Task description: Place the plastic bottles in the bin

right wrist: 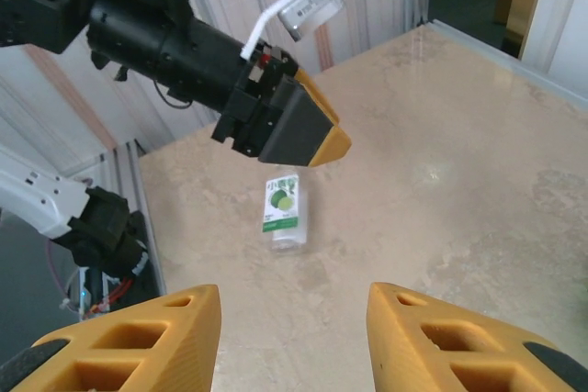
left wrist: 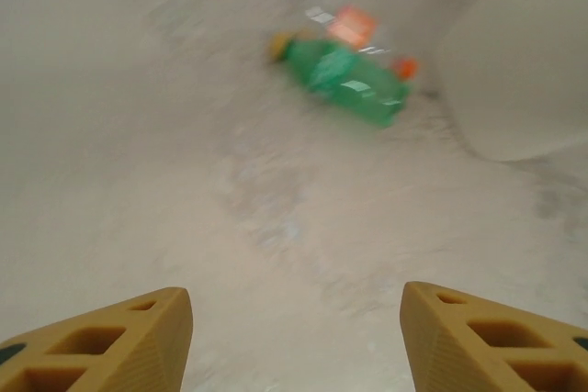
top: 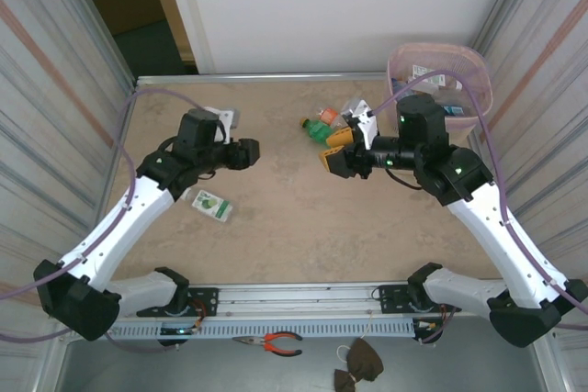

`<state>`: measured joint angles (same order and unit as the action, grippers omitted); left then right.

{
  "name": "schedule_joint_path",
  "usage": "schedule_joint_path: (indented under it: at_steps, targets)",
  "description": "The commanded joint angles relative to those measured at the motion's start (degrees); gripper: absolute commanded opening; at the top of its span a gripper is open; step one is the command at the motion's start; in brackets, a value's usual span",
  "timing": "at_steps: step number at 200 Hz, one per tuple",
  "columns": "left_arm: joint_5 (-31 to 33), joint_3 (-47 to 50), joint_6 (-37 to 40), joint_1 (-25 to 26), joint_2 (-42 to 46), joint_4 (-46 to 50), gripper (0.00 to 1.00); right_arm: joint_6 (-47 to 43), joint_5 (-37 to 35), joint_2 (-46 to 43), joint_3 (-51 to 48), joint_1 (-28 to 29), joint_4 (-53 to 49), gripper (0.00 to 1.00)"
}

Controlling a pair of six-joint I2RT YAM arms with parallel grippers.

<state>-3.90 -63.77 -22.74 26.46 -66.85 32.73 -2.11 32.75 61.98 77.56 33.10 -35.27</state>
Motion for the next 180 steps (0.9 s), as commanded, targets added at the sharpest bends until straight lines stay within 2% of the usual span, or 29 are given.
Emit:
schedule_joint_path:
  at_steps: [1, 19, 36, 56, 99, 132, 180]
  targets:
    - [6.5, 2.3, -9.4, -3.8, 0.1, 6.4, 0.62, -1.5, -0.7, 0.5, 0.4, 0.4, -0.9, 0.45]
    - [10.9, 3.2, -14.3, -6.3, -1.4, 10.5, 0.64, -1.8, -0.7, 0.9, 0.5, 0.4, -0.9, 0.46]
    - [13.6, 2.9, -18.8, -8.8, -4.3, 15.8, 0.71, -1.9, -0.7, 1.0, 0.7, 0.4, -0.9, 0.46]
    - [12.9, 3.4, -24.7, -12.2, -7.2, 19.3, 0.80, -2.1, -0.8, 1.1, 0.7, 0.3, -0.9, 0.46]
    - [10.3, 5.7, -37.1, -15.5, -10.2, 18.2, 0.98, -2.2, -1.3, 1.0, 0.7, 0.4, -1.1, 0.46]
    - [4.1, 8.8, -45.1, -18.8, -13.2, 13.1, 0.99, -2.3, -1.6, 0.8, 0.9, 0.4, -1.6, 0.46]
    - [0.6, 11.7, -51.4, -20.8, -17.4, 6.1, 0.98, -2.6, -2.6, -0.1, 1.0, 0.4, -2.5, 0.47]
